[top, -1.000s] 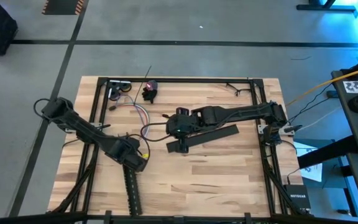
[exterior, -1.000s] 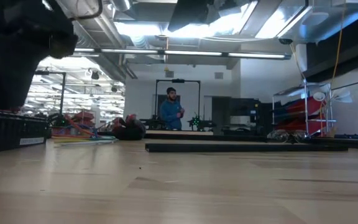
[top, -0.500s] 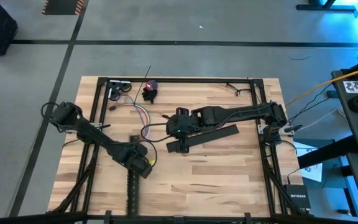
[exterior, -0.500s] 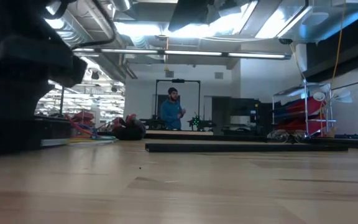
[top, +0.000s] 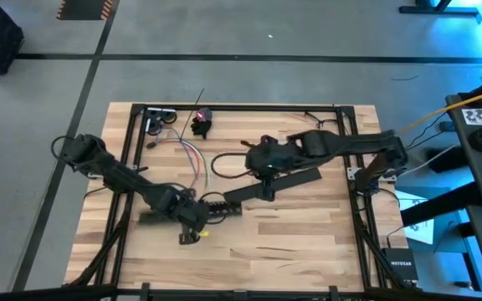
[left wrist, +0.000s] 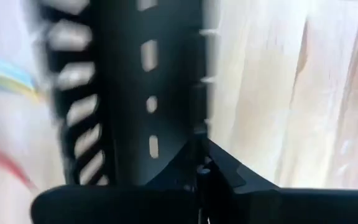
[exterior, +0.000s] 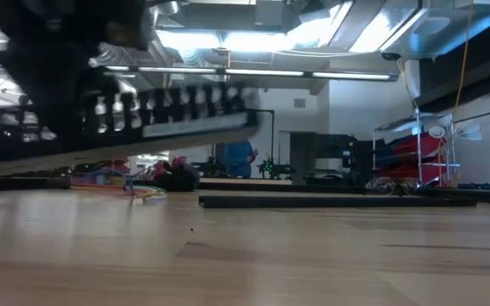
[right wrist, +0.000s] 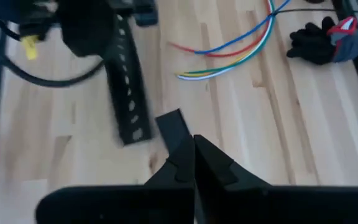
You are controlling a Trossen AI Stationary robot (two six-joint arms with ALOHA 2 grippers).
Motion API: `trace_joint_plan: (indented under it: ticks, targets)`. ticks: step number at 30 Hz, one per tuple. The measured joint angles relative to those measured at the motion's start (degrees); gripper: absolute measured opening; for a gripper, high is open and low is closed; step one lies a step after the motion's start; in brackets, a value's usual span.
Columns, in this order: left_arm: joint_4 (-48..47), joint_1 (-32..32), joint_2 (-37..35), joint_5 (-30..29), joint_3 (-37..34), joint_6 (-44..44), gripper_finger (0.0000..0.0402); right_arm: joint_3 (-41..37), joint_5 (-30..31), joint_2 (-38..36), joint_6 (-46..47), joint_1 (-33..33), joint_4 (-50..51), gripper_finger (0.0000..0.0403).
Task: Ziptie cables
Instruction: Adjust the black cable duct
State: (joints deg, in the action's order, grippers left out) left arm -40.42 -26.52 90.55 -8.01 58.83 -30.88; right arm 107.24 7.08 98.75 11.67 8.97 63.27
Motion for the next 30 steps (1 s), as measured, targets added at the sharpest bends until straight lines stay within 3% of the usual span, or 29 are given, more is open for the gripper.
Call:
trace_joint_plan:
  ticks: [4,12,17,20,25,30]
  targets:
    - [4.5,3.5,0.6,0.0,0.0,8.0,0.0001,0.0,3.2,-1.1,3.4,3.2,3.3,0.0000]
    - [22.5,9.2,6.8,3.3,0.1,25.3,0.0001,0.0,22.1,-1.1,17.3,10.6,15.2,0.0000]
    - [31.9,9.4,11.2,7.2,0.1,24.0,0.0001,-0.2,27.9,-1.1,32.2,15.9,26.4,0.0000]
    - [37.0,9.2,13.3,7.7,0.1,22.1,0.0001,-3.8,29.7,-1.4,38.1,19.1,25.8,0.0000]
    - [37.7,9.7,13.6,7.7,0.1,18.1,0.0005,-11.3,27.9,-1.9,39.6,20.8,24.7,0.0000]
    - [36.5,10.8,12.9,8.7,0.1,12.3,0.0056,-16.7,26.7,-1.8,36.3,20.6,18.4,0.0010]
